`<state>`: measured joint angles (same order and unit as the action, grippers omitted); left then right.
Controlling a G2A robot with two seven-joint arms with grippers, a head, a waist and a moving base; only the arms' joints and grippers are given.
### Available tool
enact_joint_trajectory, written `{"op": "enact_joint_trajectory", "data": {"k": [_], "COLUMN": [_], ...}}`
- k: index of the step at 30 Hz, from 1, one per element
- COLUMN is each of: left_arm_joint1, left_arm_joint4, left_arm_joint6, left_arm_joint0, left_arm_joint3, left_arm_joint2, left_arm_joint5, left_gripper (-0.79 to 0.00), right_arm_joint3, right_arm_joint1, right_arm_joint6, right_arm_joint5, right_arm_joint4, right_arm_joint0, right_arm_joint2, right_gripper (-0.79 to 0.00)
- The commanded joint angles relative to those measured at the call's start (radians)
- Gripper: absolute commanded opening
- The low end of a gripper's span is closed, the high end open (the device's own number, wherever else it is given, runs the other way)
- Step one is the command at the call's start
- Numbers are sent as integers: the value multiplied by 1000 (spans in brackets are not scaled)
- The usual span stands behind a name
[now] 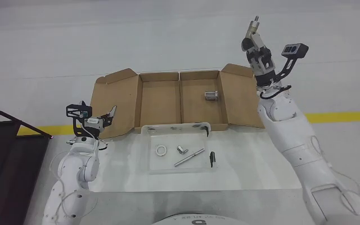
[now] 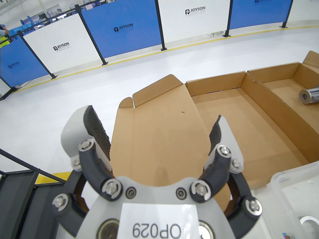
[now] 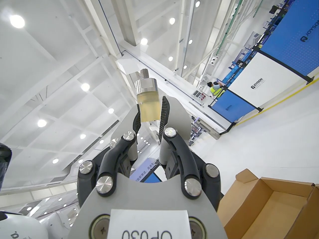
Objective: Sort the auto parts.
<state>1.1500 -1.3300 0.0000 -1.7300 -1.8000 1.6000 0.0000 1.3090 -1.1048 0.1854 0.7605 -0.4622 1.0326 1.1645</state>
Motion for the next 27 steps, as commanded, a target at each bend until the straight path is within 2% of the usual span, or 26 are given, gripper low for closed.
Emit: {"op": "enact_joint_trajectory", "data": {"k": [1,7,13,18,22,27], "left_arm_joint1": [0,0,0,0,0,0], "left_arm_joint4": [0,0,0,0,0,0], "left_arm_joint6": [0,0,0,0,0,0], "left_arm_joint0": [0,0,0,0,0,0], "left_arm_joint3": [0,0,0,0,0,0], "left_arm_joint2": [0,0,0,0,0,0], "left_arm_joint5": [0,0,0,0,0,0], "left_gripper": [0,0,0,0,0,0], "right_arm_joint3": [-17,-62,-92,-142,-195,-247], "right_arm_joint1": [-5,-30,-56,-66,-70,-78], "right_arm_joint6": [-24,-227,-428,-552,-568,-543], "right_arm_joint5": [-23,-174,-276,-398,-491,-570], "right_arm_joint4": [35,404,739,1015,1208,1357], "right_arm_joint0": [-11,-62,-81,-91,-99,-112], "right_arm_joint2": [-2,-57,-119,-147,-175,-205], "right_gripper": [-785,-785,-785,-785,-785,-785]}}
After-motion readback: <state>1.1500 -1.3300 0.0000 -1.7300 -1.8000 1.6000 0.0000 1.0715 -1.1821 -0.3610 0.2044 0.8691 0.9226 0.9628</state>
